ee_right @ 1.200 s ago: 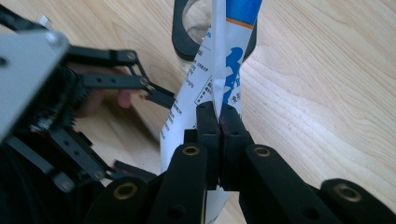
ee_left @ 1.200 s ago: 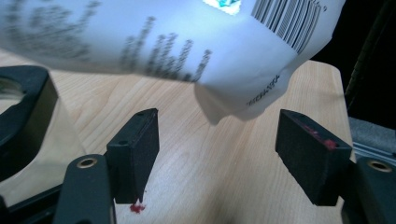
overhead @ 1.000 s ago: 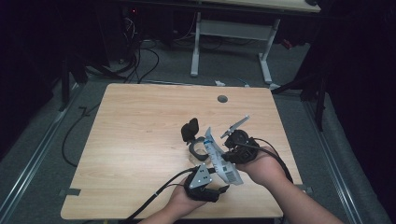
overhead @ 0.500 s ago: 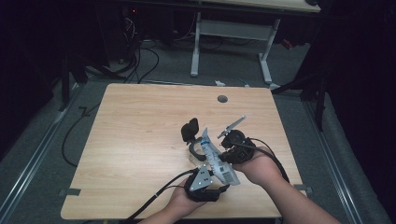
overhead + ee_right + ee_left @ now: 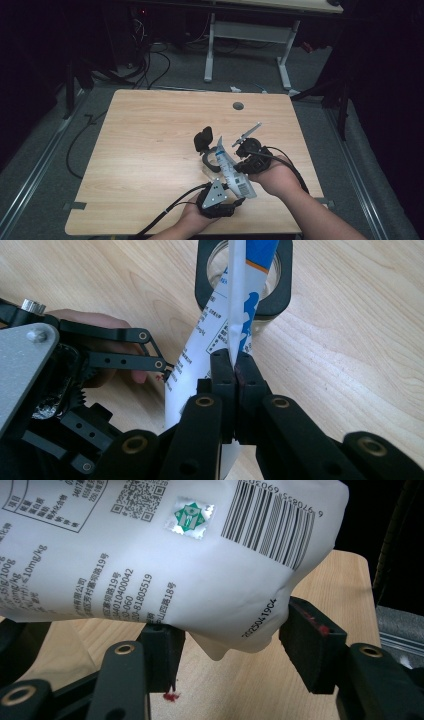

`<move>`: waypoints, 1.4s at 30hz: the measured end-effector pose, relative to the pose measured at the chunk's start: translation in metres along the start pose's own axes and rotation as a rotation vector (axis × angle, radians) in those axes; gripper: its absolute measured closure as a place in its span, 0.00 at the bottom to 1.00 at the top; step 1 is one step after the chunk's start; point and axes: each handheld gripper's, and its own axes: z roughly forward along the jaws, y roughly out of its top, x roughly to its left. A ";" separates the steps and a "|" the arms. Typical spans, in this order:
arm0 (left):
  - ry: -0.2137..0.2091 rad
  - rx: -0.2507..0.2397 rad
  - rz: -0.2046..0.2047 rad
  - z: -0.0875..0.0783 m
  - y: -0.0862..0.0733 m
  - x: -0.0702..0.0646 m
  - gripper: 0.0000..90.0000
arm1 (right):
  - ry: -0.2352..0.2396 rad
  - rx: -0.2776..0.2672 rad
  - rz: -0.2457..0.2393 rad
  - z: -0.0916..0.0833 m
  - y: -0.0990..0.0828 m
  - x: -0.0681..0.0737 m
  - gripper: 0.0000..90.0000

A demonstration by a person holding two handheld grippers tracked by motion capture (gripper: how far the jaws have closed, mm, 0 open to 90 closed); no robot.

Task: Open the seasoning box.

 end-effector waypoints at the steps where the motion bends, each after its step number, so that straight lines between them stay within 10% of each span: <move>1: 0.002 -0.005 0.000 -0.001 0.000 0.000 0.50 | 0.004 -0.004 -0.005 -0.001 0.001 -0.001 1.00; 42: 0.054 -0.051 -0.008 -0.011 0.010 -0.004 0.59 | -0.025 0.012 -0.023 -0.005 0.015 -0.006 1.00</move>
